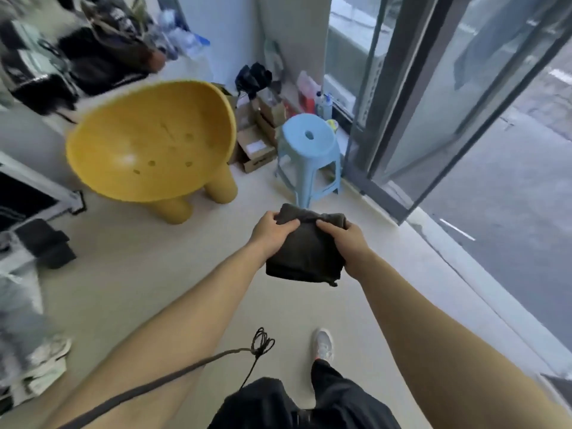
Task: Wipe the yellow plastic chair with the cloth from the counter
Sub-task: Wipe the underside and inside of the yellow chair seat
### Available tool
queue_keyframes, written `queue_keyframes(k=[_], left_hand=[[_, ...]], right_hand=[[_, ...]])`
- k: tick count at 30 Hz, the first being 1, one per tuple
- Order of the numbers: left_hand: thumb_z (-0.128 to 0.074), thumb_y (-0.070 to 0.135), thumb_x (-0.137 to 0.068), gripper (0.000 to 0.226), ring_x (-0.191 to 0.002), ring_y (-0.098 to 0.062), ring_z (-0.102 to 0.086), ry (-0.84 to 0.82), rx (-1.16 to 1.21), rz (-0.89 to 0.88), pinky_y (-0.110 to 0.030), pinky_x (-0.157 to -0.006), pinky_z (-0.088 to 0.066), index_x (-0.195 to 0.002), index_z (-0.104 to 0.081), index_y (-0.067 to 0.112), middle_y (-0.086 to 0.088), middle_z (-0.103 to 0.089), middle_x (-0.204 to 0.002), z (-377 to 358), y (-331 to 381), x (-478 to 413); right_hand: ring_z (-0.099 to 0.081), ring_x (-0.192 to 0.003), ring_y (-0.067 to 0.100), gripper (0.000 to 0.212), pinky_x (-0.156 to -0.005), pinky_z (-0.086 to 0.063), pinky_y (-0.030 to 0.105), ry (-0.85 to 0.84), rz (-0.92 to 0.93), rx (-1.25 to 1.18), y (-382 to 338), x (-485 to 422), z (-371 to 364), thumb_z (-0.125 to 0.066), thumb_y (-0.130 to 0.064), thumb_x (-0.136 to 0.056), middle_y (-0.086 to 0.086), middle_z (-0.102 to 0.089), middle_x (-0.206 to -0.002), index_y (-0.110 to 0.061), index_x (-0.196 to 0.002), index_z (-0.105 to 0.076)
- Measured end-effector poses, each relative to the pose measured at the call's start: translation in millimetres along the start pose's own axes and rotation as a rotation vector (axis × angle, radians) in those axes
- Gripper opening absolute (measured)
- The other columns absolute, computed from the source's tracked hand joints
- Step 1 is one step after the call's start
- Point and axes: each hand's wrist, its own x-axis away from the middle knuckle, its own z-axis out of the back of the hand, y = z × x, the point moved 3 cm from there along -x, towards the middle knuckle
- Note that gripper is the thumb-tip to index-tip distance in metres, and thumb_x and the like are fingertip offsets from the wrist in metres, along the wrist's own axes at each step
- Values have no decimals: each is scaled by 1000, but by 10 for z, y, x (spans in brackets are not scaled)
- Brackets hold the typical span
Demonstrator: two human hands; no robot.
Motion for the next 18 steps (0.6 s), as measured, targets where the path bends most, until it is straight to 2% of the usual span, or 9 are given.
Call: queue_keyframes(k=[5, 8, 10, 13, 15, 17, 18], left_hand=[[-70, 32, -87, 49, -110, -23, -60, 194, 67, 82, -38, -95, -50, -130, -49, 20, -3, -61, -126, 827, 57, -756], [-69, 34, -87, 57, -117, -22, -54, 294, 33, 50, -35, -97, -47, -138, -47, 22, -2, -52, -131, 1298, 106, -1182], [-66, 34, -89, 49, -115, -20, -54, 281, 71, 45, -33, -94, -47, -134, -52, 24, -1, -52, -129, 1580, 110, -1541], [-56, 29, -92, 22, -109, -20, -63, 179, 273, 69, -40, -98, -52, -112, -64, 30, -2, -67, -118, 2002, 167, -2097], [-51, 27, -97, 18, -105, -19, -66, 142, 381, 81, -38, -92, -54, -103, -68, 28, -1, -70, -109, 2349, 254, -2438], [-48, 30, -102, 25, -99, -18, -69, 104, 499, 81, -33, -84, -56, -110, -70, 21, -2, -73, -107, 2684, 352, -2754], [-49, 33, -103, 29, -101, -20, -70, 95, 558, 69, -35, -86, -57, -115, -70, 17, -4, -74, -110, 2851, 394, -2916]], right_hand=[[-72, -98, 31, 27, -90, -58, 47, -157, -55, 88, -582, -841, -968, -76, -22, -84, 11, -76, -105, -16, -109, -69], [-73, -96, 28, 26, -83, -60, 42, -246, -63, 156, -837, -1290, -1672, -74, -20, -85, 13, -75, -107, -15, -110, -68], [-72, -89, 23, 25, -71, -59, 34, -290, -55, 211, -969, -1573, -2163, -73, -18, -87, 13, -73, -105, -14, -111, -66], [-73, -77, 17, 19, -59, -58, 30, -315, -66, 242, -1129, -2021, -2858, -70, -18, -90, 14, -72, -103, -13, -108, -64], [-74, -79, 18, 22, -61, -60, 32, -319, -81, 235, -1268, -2304, -3290, -69, -27, -91, 13, -73, -104, -13, -107, -65], [-75, -85, 20, 34, -67, -61, 34, -354, -118, 223, -1433, -2576, -3686, -67, -40, -91, 9, -74, -102, -13, -111, -68], [-75, -89, 21, 38, -72, -62, 35, -370, -131, 231, -1514, -2719, -3869, -65, -45, -92, 7, -75, -101, -13, -110, -69]])
